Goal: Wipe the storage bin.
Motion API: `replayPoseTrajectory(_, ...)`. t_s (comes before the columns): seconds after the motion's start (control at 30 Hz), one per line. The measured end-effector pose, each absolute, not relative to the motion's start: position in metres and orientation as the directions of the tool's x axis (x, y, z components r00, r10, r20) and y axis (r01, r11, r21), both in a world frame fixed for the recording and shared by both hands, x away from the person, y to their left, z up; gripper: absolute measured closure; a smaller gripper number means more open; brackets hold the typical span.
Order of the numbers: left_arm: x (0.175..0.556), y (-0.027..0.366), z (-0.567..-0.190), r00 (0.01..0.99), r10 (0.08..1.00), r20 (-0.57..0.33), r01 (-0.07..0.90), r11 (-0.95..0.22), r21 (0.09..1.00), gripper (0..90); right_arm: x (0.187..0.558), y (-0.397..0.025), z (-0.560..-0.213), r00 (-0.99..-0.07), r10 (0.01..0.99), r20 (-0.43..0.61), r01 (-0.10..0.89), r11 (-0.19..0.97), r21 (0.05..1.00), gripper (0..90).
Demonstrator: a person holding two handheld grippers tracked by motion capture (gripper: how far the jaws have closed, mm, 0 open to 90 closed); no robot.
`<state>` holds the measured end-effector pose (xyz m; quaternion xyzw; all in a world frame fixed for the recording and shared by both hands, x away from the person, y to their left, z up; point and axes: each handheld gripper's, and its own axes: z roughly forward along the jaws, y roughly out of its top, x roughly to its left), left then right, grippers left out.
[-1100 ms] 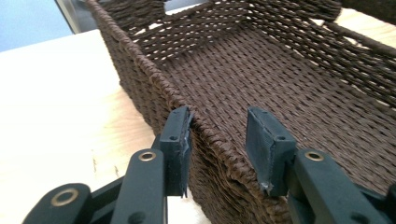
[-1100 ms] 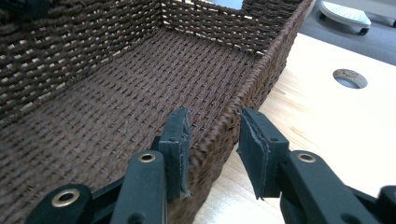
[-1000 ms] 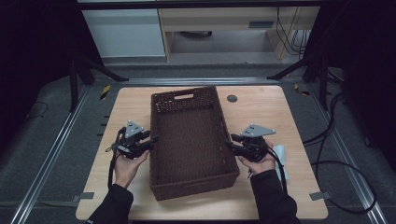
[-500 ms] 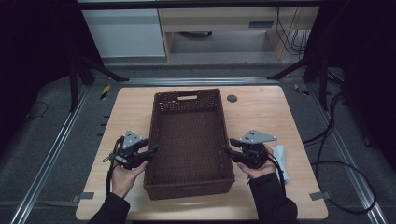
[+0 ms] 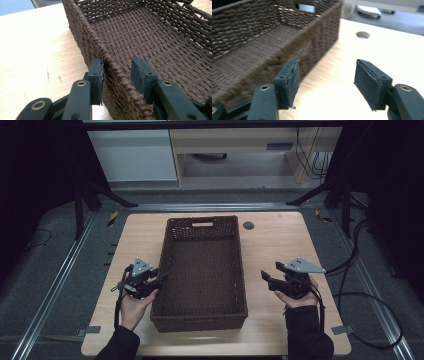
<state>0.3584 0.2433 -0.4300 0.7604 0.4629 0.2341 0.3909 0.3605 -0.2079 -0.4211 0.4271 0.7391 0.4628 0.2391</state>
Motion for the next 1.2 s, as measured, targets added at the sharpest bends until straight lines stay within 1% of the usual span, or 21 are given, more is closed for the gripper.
replayPoseTrajectory(0.33,0.360,0.243,-0.429,0.461,0.887,0.009,0.524,-0.280,0.805,64.2,0.350,-0.243,-0.438,-0.415,0.910,0.019,0.468,0.195,0.862,30.5)
replayPoseTrajectory(0.6,0.362,0.245,-0.429,0.456,0.890,-0.002,0.525,-0.267,0.808,66.0,0.335,-0.268,-0.461,-0.345,0.938,0.006,0.535,0.192,0.823,32.0)
replayPoseTrajectory(0.73,0.363,0.246,-0.428,0.457,0.890,0.001,0.526,-0.271,0.806,66.7,0.331,-0.275,-0.473,-0.344,0.939,0.011,0.574,0.201,0.794,39.1)
replayPoseTrajectory(0.83,0.364,0.248,-0.428,0.455,0.890,-0.005,0.528,-0.265,0.807,67.3,0.332,-0.276,-0.480,-0.339,0.941,-0.018,0.605,0.233,0.762,45.7)
replayPoseTrajectory(1.13,0.367,0.251,-0.427,0.461,0.887,-0.013,0.534,-0.266,0.802,68.5,0.336,-0.278,-0.490,-0.345,0.939,-0.005,0.682,0.254,0.686,69.6)
replayPoseTrajectory(1.2,0.369,0.252,-0.427,0.464,0.886,-0.020,0.534,-0.262,0.804,68.7,0.337,-0.278,-0.489,-0.339,0.941,-0.002,0.693,0.251,0.676,76.8)
